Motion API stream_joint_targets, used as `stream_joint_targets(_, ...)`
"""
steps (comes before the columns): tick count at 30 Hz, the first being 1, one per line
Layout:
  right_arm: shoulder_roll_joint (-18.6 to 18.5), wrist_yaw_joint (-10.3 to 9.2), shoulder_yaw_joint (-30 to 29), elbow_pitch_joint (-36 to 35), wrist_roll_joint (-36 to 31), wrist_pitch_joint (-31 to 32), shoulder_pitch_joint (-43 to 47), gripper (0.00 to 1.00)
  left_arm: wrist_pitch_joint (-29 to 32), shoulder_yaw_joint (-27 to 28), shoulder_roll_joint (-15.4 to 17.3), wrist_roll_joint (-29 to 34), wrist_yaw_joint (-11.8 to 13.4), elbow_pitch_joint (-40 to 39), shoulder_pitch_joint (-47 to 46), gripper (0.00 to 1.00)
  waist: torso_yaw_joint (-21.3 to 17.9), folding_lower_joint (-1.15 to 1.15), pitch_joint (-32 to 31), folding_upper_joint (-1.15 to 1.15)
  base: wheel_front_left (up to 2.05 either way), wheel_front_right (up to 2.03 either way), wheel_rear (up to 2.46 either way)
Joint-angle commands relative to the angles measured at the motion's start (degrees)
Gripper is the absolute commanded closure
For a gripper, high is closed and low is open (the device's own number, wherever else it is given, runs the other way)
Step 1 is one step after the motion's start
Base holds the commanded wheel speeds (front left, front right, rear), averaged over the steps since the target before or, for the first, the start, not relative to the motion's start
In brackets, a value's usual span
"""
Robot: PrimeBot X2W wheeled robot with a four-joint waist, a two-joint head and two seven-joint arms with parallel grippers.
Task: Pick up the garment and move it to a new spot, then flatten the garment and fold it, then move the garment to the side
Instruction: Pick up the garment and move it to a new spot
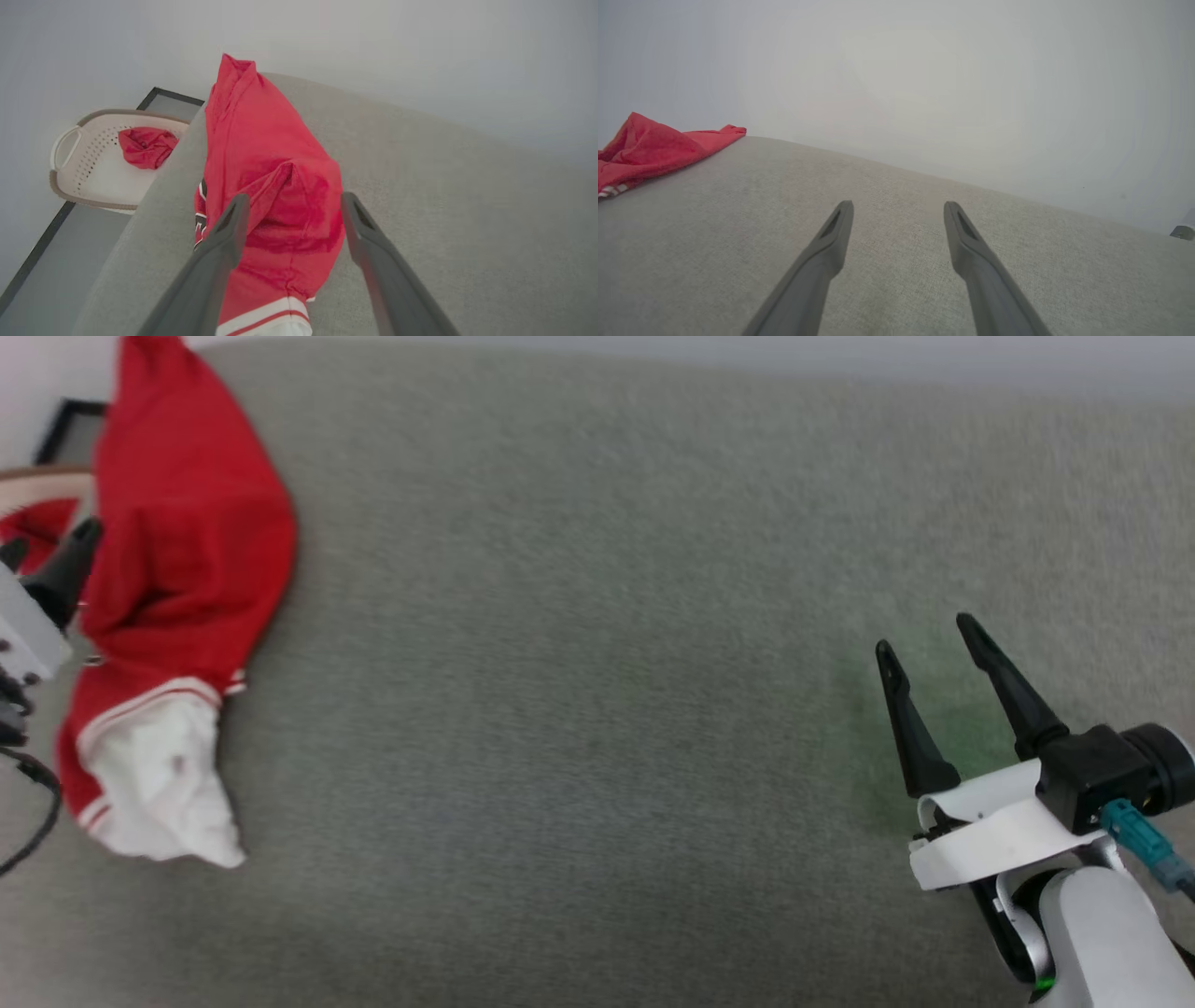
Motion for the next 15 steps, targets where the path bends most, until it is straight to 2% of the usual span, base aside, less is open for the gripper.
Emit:
stream_joint_targets(1, -0.2, 0.0, 0.1, -0.2, -0.2, 0.0, -1.1, 0.0, 0.6, -0.2, -0.1, -0.3, 0.4, 0.5, -0.6, 0.0, -5.2, 0.0, 5.9, 0.0, 0.0, 0.0, 0.0)
stream_joint_targets(4, -0.5, 0.0, 0.3, -1.0, 0.2, 0.2, -1.8, 0.0, 4.7, -0.9, 2.2, -0.4, 0.7, 4.7, -2.9, 0.0, -6.2, 0.0, 7.5, 0.0, 0.0, 0.0, 0.0)
stream_joint_targets(10, -1.2, 0.0, 0.4, -2.9, 0.3, 0.9, -2.8, 0.0, 10.6, -2.6, 3.7, 0.2, 2.1, 12.6, -5.5, 0.0, -7.5, 0.0, 9.8, 0.0, 0.0, 0.0, 0.0)
stream_joint_targets(15, -1.6, 0.0, 0.2, -4.6, 0.2, 2.0, -3.0, 0.0, 11.7, -4.0, 3.5, 0.6, 2.4, 17.7, -6.9, 0.0, -7.8, 0.0, 11.0, 0.0, 0.0, 0.0, 0.0)
